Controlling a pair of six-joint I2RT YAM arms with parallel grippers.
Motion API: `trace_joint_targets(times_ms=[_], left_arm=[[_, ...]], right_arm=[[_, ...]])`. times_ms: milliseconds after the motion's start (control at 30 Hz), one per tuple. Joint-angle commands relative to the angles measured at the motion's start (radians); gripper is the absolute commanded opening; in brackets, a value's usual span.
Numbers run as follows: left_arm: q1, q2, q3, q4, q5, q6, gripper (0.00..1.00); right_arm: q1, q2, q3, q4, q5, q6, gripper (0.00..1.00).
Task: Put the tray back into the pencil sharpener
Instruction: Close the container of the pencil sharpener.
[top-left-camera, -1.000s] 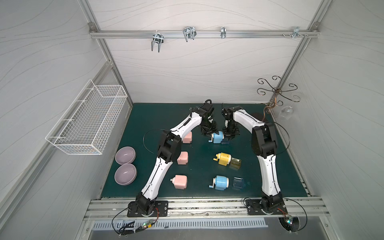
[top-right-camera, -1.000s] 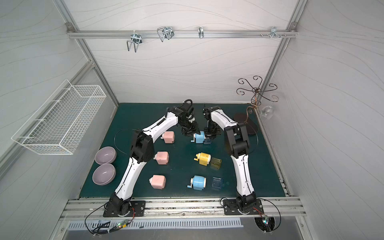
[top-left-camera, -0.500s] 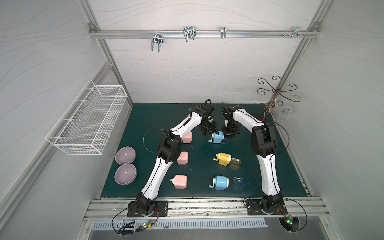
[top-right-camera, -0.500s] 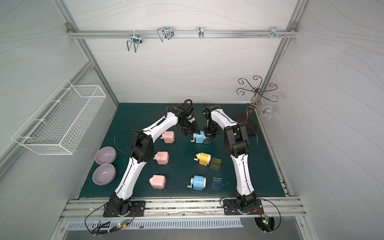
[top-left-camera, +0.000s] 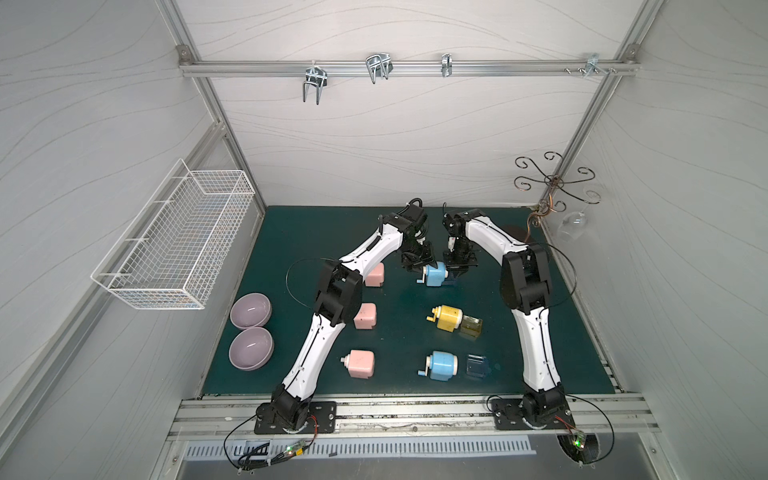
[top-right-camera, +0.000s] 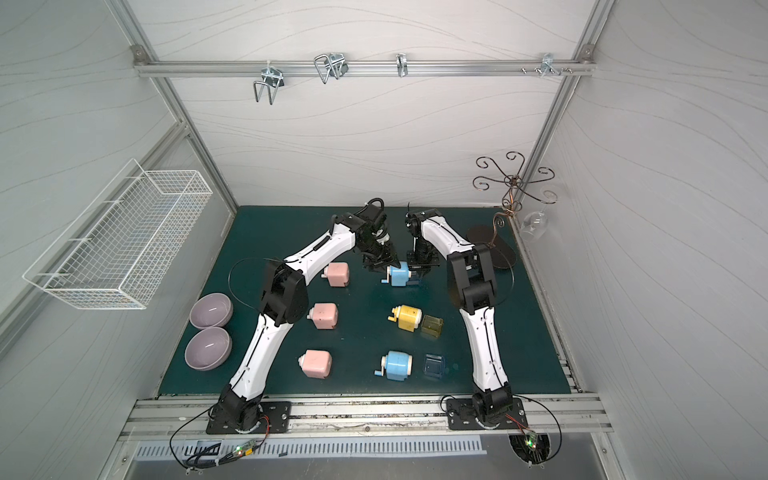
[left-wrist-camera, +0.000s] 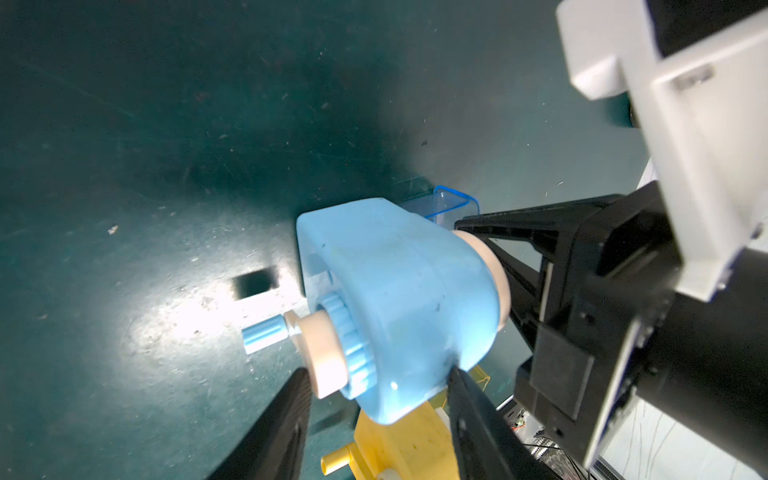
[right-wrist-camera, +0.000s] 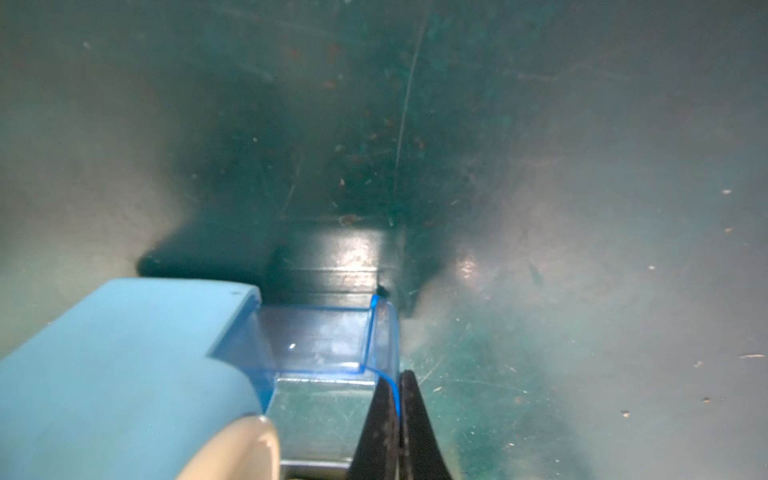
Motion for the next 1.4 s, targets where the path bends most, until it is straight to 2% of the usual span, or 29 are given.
trace_joint_targets(times_ms=[0, 967, 1367], left_arm=[[-0.008, 0.054, 0.028, 0.003, -0.005, 0.013, 0.55], [-0.008, 0.060, 0.036, -0.002, -0.003, 0.015, 0.55], [-0.010, 0.064, 0.037, -0.002, -0.002, 0.013, 0.54]], right_arm=[[0.002, 0.015, 0.021, -0.025, -0.050, 0.012, 0.00], [0.011, -0.002, 0.024, -0.006, -0.120, 0.011, 0.00], [0.023, -0.008, 0.034, 0.008, -0.190, 0.023, 0.00]])
